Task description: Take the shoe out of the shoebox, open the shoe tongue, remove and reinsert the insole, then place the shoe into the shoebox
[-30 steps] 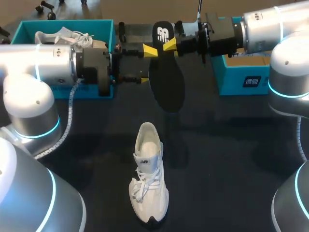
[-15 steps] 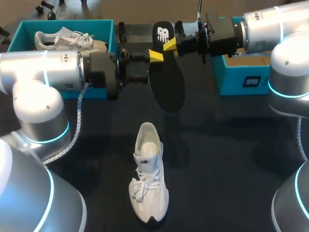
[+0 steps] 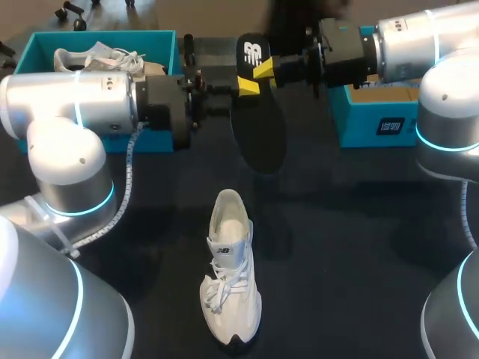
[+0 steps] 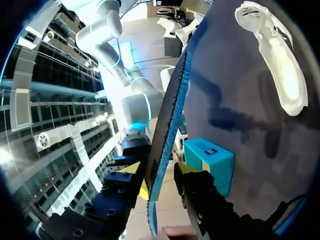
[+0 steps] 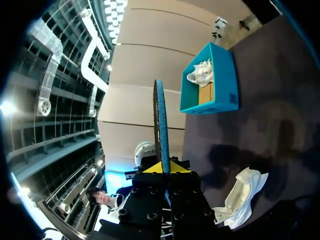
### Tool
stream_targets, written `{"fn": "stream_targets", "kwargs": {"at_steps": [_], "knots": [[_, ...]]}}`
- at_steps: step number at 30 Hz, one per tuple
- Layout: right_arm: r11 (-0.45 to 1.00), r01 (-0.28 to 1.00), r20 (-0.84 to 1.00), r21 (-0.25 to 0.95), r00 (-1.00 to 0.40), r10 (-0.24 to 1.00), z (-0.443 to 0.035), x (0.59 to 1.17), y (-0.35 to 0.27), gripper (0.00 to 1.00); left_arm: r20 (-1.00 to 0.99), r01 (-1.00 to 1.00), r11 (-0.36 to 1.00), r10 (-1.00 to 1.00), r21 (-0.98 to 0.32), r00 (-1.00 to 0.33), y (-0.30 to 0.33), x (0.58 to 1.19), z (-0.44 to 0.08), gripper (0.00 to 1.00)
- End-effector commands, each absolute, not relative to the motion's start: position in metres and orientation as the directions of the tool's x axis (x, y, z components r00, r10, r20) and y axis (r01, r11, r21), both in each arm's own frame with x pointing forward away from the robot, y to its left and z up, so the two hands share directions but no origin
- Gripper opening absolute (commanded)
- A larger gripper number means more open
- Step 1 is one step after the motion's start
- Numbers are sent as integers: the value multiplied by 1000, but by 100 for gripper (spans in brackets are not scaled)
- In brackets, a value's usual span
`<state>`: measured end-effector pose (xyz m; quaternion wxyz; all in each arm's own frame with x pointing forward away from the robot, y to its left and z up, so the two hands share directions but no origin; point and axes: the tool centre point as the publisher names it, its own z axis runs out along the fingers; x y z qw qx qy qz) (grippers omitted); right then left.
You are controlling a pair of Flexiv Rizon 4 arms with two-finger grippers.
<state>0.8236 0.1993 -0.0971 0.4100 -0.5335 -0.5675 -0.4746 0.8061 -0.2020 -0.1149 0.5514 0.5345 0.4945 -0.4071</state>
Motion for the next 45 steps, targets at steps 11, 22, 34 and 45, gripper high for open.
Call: {"fn": "stream_targets", "kwargs": {"at_steps": [11,22,34,45], "knots": [[-21,995,971,100,-93,219,-97,823,200,0,-981,978,100,86,185,177,-192,798,-115,38],[-21,995,971,100,-93,219,-97,823,200,0,-982,981,76,83,179,172,-201,796,-119,0],[-31,994,974,100,-92,207,-97,821,198,100,-980,981,63,86,185,179,-200,793,-118,0],[-47,993,974,111,-99,204,-105,806,178,100,-982,983,59,87,171,166,-174,789,-116,0]]}}
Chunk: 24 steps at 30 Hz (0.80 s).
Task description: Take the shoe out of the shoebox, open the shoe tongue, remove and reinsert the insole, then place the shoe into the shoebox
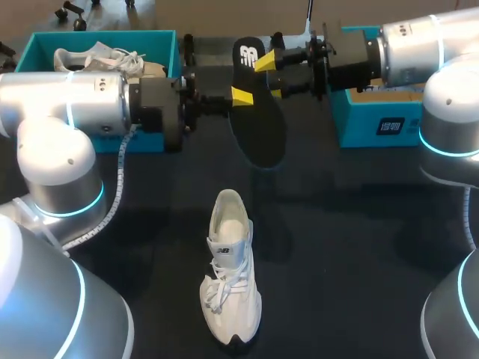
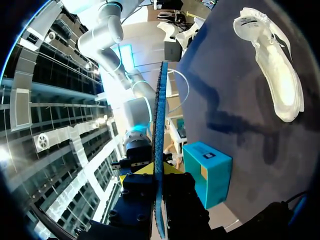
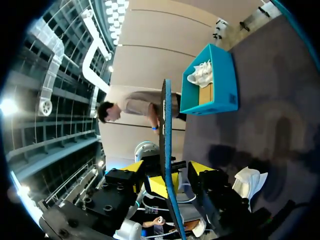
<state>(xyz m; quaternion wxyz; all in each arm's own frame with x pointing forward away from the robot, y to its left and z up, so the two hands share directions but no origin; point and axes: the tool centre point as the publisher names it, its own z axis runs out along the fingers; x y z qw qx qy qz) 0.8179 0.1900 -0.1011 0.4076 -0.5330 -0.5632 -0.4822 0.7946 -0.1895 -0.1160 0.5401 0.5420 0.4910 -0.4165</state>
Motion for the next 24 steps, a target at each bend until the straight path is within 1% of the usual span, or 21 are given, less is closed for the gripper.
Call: {"fn": "stream_targets", "kwargs": {"at_steps": [1,12,14,24], "knots": [[-47,993,974,110,-99,204,-107,804,176,100,-984,985,59,82,160,155,-170,788,-115,0],[-50,992,973,117,-104,205,-112,794,157,100,-994,995,54,72,85,81,-142,782,-118,0],[-50,992,973,117,-104,205,-112,794,157,100,-987,992,40,109,120,115,-141,781,-116,0],[-50,992,973,117,-104,205,-112,794,157,100,-987,992,40,109,120,115,-141,781,-116,0]]}}
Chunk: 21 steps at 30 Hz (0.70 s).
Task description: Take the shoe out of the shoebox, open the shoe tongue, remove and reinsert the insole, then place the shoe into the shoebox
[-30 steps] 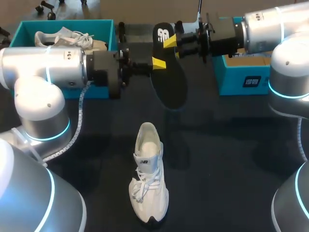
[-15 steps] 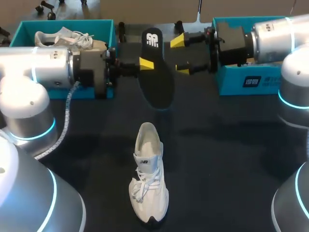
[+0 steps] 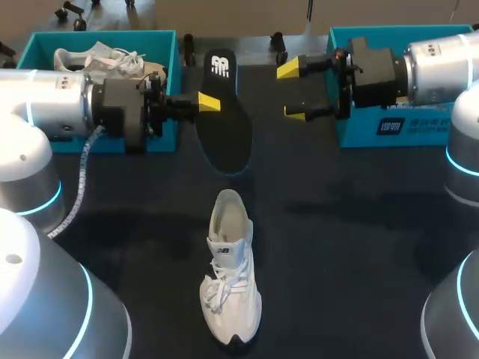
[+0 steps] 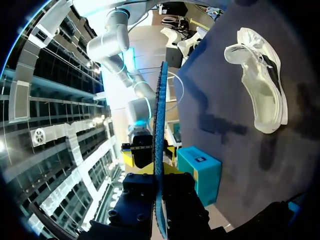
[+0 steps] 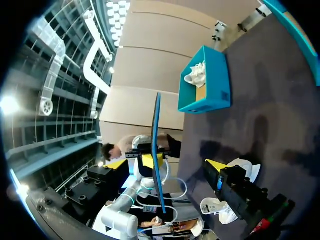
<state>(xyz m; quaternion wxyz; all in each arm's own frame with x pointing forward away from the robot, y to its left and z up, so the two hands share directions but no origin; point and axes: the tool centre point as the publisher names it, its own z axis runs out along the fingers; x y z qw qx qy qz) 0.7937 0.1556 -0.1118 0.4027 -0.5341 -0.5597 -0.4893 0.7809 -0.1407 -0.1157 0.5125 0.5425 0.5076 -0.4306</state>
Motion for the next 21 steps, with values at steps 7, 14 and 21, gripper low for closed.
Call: {"fn": "stream_targets", "kwargs": {"at_steps": [7,14,21], "knots": [[-50,992,973,117,-104,205,-112,794,157,100,-995,995,38,17,-94,-94,-142,776,-114,0],[-50,992,973,117,-104,205,-112,794,157,100,-885,885,8,-24,-465,-465,-135,775,-115,0],[-50,992,973,117,-104,205,-112,794,157,100,-837,838,32,-79,-544,-541,-129,773,-116,0]]}}
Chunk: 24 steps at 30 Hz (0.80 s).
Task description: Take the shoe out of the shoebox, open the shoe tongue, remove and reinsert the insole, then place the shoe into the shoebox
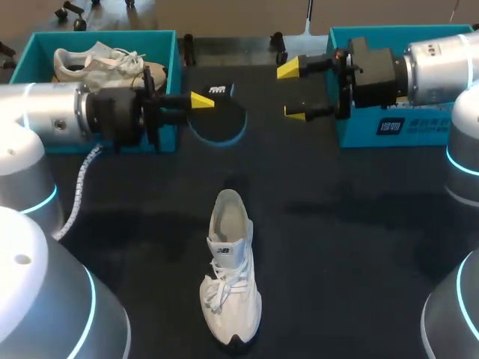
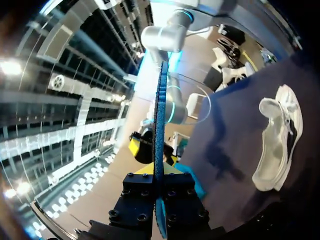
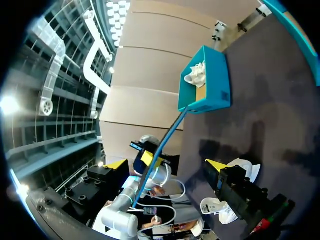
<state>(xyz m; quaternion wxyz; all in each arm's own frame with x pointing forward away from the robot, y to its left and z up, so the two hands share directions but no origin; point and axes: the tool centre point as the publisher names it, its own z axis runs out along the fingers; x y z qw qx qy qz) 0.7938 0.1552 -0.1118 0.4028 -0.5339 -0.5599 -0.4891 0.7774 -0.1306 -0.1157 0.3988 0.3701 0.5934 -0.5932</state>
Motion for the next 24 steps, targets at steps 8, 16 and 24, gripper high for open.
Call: {"fn": "stream_targets", "kwargs": {"at_steps": [8,16,24], "knots": [[-50,992,973,117,-104,205,-112,794,157,100,-837,838,32,-79,-544,-541,-129,773,-116,0],[-50,992,973,117,-104,205,-112,794,157,100,-808,809,23,-83,-587,-584,-130,774,-118,0],[-50,992,973,117,-104,205,-112,794,157,100,-557,567,-34,-144,-823,-818,-130,769,-115,0]]}}
